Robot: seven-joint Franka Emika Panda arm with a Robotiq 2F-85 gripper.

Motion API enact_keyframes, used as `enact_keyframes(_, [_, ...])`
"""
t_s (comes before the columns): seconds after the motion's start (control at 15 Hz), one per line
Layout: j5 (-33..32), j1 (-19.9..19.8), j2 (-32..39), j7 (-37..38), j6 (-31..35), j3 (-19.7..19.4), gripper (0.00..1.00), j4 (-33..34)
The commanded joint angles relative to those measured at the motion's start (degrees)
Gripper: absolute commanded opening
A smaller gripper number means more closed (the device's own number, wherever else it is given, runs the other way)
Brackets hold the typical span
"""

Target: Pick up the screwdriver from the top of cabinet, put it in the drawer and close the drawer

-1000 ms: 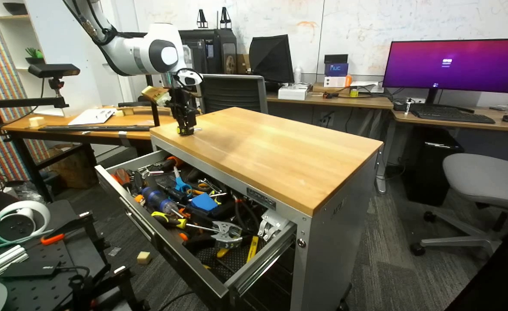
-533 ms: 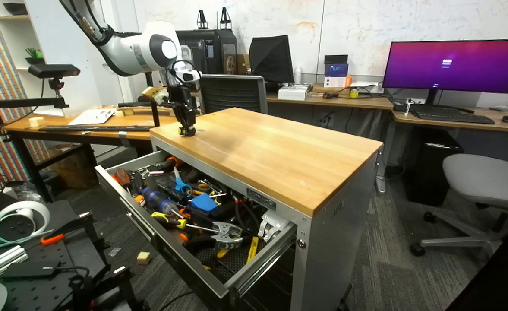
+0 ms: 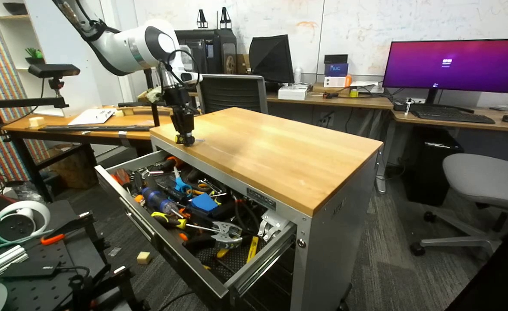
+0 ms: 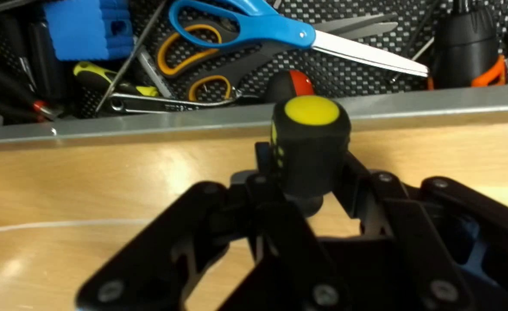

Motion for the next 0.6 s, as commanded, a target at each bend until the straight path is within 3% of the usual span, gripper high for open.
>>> enact_keyframes(0.0, [-1.24,-2.69,-5.08,0.05,1.93,1.58,0.14,-8.83])
enact_keyframes(0.4, [-0.34,-5.55,-6.13,-2.97,3.35,3.36,0.13,-14.25])
enact_keyframes(0.47, [-0.28,-5.81,-5.63,-3.67,3.57,3.63,0.60,-14.28])
enact_keyframes(0.53, [-0.70,-5.92,-5.10,-4.04,4.69,3.80,0.61,-14.26])
